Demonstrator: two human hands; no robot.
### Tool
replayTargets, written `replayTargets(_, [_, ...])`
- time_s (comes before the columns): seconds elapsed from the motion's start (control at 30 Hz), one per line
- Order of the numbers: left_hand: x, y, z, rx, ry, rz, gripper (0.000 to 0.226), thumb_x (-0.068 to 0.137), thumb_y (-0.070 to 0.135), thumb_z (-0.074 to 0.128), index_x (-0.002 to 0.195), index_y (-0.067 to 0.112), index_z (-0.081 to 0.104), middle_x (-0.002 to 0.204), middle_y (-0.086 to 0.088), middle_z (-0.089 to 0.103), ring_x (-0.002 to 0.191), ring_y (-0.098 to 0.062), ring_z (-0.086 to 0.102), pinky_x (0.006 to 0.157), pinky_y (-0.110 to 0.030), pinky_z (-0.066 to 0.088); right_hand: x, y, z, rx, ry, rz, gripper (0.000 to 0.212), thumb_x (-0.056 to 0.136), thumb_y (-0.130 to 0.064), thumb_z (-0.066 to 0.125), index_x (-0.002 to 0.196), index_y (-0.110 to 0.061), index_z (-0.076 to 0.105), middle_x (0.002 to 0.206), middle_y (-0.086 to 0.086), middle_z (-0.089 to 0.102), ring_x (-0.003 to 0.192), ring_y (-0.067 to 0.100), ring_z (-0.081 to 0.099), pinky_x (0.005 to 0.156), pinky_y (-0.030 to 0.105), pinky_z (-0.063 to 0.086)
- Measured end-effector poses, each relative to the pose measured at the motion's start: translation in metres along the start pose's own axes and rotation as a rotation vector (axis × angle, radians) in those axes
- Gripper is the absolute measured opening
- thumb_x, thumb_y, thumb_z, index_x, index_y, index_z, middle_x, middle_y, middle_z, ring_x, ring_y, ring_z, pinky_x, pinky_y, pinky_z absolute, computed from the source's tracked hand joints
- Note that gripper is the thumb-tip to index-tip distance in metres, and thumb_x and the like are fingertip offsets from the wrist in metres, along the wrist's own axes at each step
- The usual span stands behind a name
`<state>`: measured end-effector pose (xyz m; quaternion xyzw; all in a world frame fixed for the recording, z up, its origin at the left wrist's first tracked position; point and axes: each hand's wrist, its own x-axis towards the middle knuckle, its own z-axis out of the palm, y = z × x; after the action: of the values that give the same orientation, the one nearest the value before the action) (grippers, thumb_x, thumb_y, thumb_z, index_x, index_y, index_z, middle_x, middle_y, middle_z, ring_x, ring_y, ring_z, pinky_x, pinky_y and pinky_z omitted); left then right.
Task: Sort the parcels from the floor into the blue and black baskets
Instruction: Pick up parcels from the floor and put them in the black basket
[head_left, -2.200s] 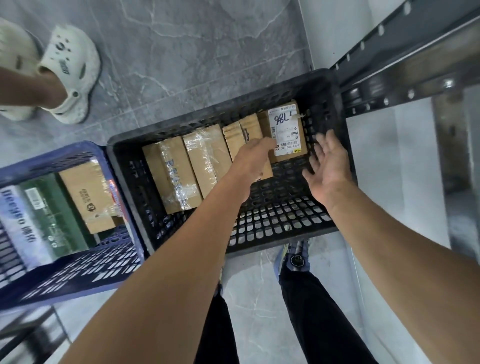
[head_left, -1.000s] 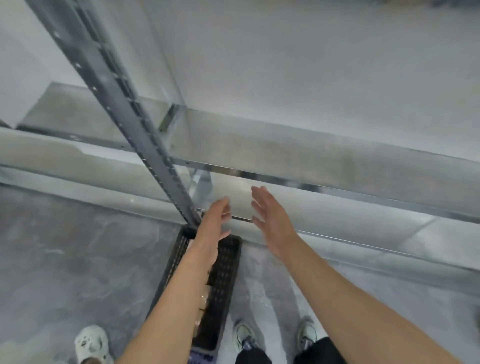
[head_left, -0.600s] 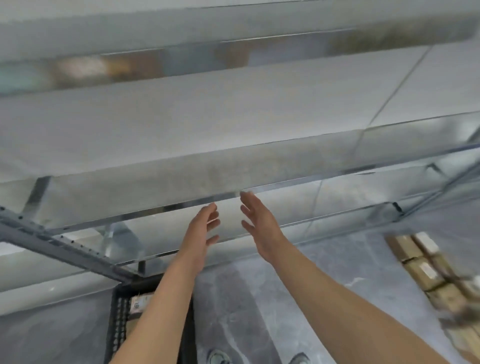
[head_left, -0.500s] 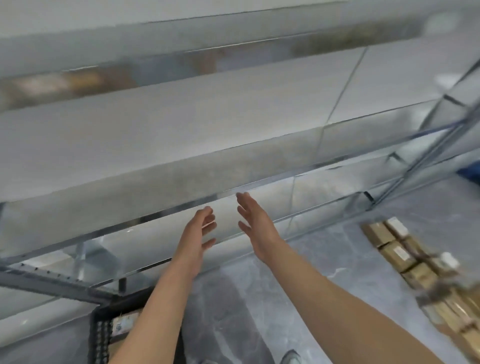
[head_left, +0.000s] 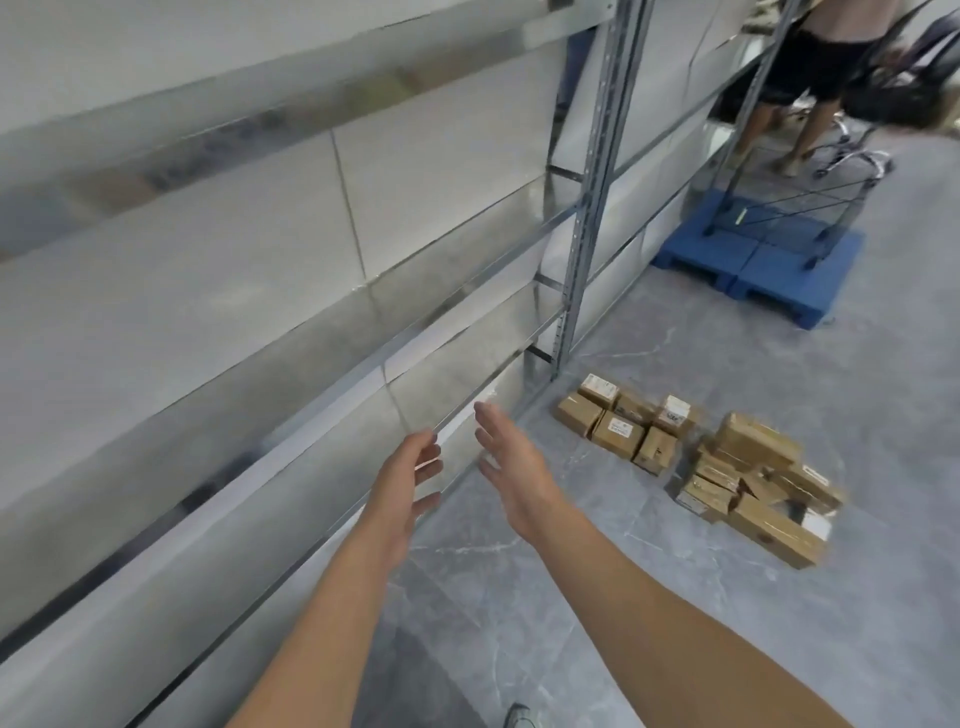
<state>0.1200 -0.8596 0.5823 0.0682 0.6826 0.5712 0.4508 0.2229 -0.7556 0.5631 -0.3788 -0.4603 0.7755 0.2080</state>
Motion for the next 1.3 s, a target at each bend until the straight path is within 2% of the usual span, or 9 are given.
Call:
replayTargets(0.2, [0.029,0.004,0.072,0.103,-0.137,-0.031,0.027,0.101,0.042,0.059,0.116,0.024,0.071,0.117,0.004,0.069,0.116,-0.015,0.065,0.095,-0.042,0.051,0.005,-0.009,-0.069,0.061,0.142,-0.013,0.060,0.105,-0.059,0.047,0.156,-0.027,0.047,0.163,-0.009,0.041,0.150,0.010,0.038,0.126,0.042,0.031])
replayTargets(0.43, [0.094,0.008,0.131,0.201,-0.273,-0.098,0.020,0.101,0.043,0.059,0.110,0.028,0.069,0.111,0.007,0.067,0.109,-0.013,0.064,0.081,-0.036,0.047,0.043,-0.014,-0.126,0.096,0.312,0.029,0.064,0.107,-0.058,0.042,0.160,-0.023,0.041,0.164,-0.008,0.039,0.151,0.012,0.036,0.127,0.042,0.028])
replayTargets(0.53, [0.138,0.011,0.147,0.238,-0.303,-0.139,0.020,0.100,0.043,0.059,0.109,0.027,0.068,0.112,0.006,0.067,0.113,-0.014,0.064,0.085,-0.039,0.048,0.075,-0.019,-0.138,0.101,0.375,0.065,0.065,0.107,-0.059,0.042,0.162,-0.023,0.038,0.166,-0.006,0.037,0.153,0.013,0.034,0.127,0.043,0.028])
replayTargets(0.63, [0.182,0.020,0.160,0.256,-0.331,-0.179,0.033,0.100,0.044,0.059,0.124,0.022,0.069,0.121,0.003,0.068,0.115,-0.014,0.064,0.090,-0.040,0.049,0.112,-0.024,-0.146,0.096,0.420,0.105,0.071,0.105,-0.064,0.043,0.163,-0.025,0.036,0.167,-0.005,0.036,0.154,0.017,0.033,0.128,0.048,0.025])
replayTargets(0.7, [0.211,0.027,0.168,0.281,-0.342,-0.208,0.035,0.101,0.044,0.059,0.125,0.022,0.068,0.123,0.003,0.068,0.115,-0.014,0.063,0.088,-0.039,0.048,0.134,-0.031,-0.153,0.096,0.444,0.134,0.075,0.103,-0.067,0.044,0.164,-0.025,0.033,0.168,-0.004,0.034,0.155,0.021,0.031,0.129,0.051,0.023])
replayTargets(0.87, [0.270,0.043,0.191,0.375,-0.390,-0.244,0.043,0.103,0.046,0.054,0.134,0.019,0.064,0.131,0.000,0.063,0.119,-0.016,0.059,0.096,-0.042,0.045,0.179,-0.043,-0.175,0.116,0.526,0.139,0.069,0.106,-0.061,0.040,0.163,-0.024,0.034,0.168,-0.003,0.034,0.154,0.019,0.033,0.128,0.047,0.026])
replayTargets(1.0, [0.305,0.050,0.215,0.454,-0.431,-0.250,0.039,0.103,0.049,0.052,0.128,0.022,0.063,0.134,-0.001,0.062,0.121,-0.017,0.058,0.102,-0.044,0.046,0.211,-0.048,-0.195,0.158,0.577,0.145,0.068,0.106,-0.060,0.042,0.163,-0.024,0.035,0.167,-0.003,0.035,0.153,0.019,0.035,0.125,0.046,0.029])
replayTargets(1.1, [0.331,0.050,0.239,0.492,-0.442,-0.253,0.042,0.103,0.050,0.051,0.133,0.022,0.061,0.136,-0.001,0.060,0.124,-0.018,0.056,0.108,-0.047,0.045,0.238,-0.050,-0.216,0.187,0.589,0.153,0.067,0.106,-0.059,0.044,0.163,-0.024,0.035,0.166,-0.004,0.037,0.152,0.018,0.036,0.125,0.045,0.029])
replayTargets(1.3, [0.395,0.045,0.299,0.537,-0.418,-0.314,0.034,0.104,0.049,0.050,0.125,0.025,0.063,0.135,-0.001,0.060,0.124,-0.018,0.056,0.106,-0.046,0.045,0.301,-0.047,-0.283,0.232,0.593,0.208,0.067,0.105,-0.060,0.046,0.162,-0.025,0.038,0.165,-0.004,0.038,0.151,0.018,0.038,0.124,0.045,0.028])
